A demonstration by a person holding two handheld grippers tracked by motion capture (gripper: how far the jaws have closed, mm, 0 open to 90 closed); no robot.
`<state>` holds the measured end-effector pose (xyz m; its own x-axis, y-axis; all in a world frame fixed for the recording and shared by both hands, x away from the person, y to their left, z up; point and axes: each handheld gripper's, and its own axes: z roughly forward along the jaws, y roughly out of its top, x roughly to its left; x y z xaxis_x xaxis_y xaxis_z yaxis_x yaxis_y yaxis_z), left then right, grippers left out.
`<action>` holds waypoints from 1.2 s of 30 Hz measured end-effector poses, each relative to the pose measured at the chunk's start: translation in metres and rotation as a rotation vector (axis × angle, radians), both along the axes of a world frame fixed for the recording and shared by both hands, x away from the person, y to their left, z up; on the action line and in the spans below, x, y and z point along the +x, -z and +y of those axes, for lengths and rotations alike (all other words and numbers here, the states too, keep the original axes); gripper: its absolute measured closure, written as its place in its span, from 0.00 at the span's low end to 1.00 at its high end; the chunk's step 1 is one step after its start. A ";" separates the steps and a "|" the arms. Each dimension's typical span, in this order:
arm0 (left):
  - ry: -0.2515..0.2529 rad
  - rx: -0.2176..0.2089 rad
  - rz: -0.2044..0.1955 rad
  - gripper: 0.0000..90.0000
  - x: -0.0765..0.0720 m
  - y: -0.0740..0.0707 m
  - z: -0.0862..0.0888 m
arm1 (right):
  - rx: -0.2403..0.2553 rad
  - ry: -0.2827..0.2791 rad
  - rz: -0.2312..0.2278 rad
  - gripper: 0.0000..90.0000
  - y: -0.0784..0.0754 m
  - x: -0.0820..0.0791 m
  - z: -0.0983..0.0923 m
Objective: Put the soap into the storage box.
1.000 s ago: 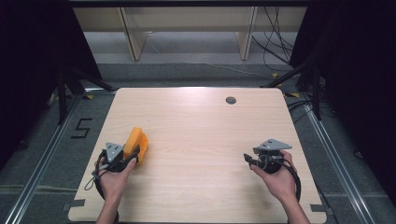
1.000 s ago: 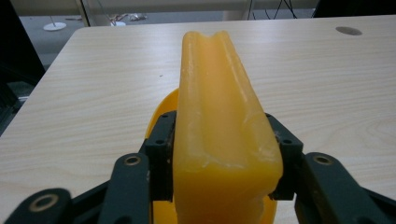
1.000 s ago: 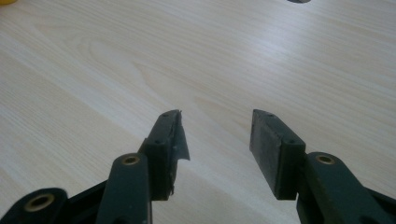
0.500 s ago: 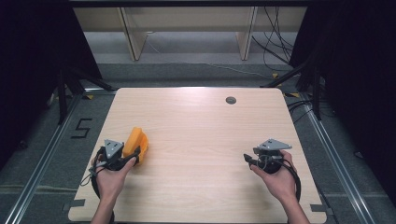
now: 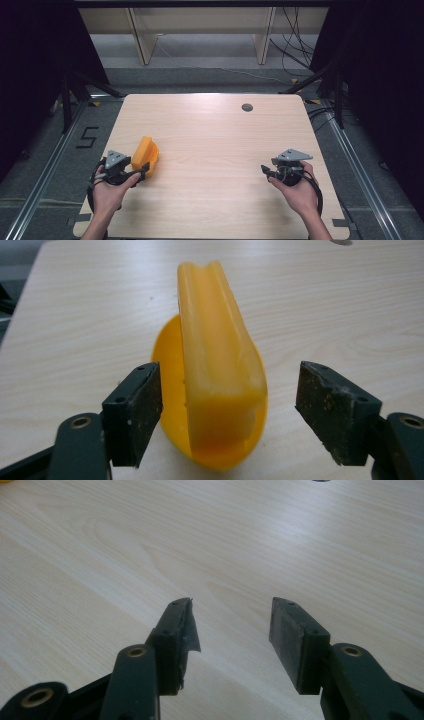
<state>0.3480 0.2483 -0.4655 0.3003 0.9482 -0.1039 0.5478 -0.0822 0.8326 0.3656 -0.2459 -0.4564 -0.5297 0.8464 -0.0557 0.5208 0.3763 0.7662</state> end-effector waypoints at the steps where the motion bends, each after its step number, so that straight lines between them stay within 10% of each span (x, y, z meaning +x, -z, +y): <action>1: 0.006 0.008 0.005 0.29 -0.003 0.000 0.002 | -0.001 0.000 0.002 0.57 0.000 0.000 0.000; 16: 0.072 -0.014 -0.022 0.27 -0.058 0.011 0.051 | 0.023 0.027 0.026 0.57 0.000 -0.001 0.001; 23: 0.015 -0.080 -0.118 0.29 -0.073 0.030 0.061 | 0.014 0.032 0.024 0.57 0.001 -0.001 -0.001; 36: 0.099 -0.112 -0.072 0.29 -0.073 0.037 0.059 | 0.020 0.009 -0.007 0.57 0.002 0.003 -0.004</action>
<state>0.2752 0.3075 -0.5022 0.4024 0.8972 -0.1822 0.4797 -0.0372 0.8766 0.3682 -0.2499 -0.4584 -0.5213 0.8523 -0.0426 0.5189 0.3562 0.7771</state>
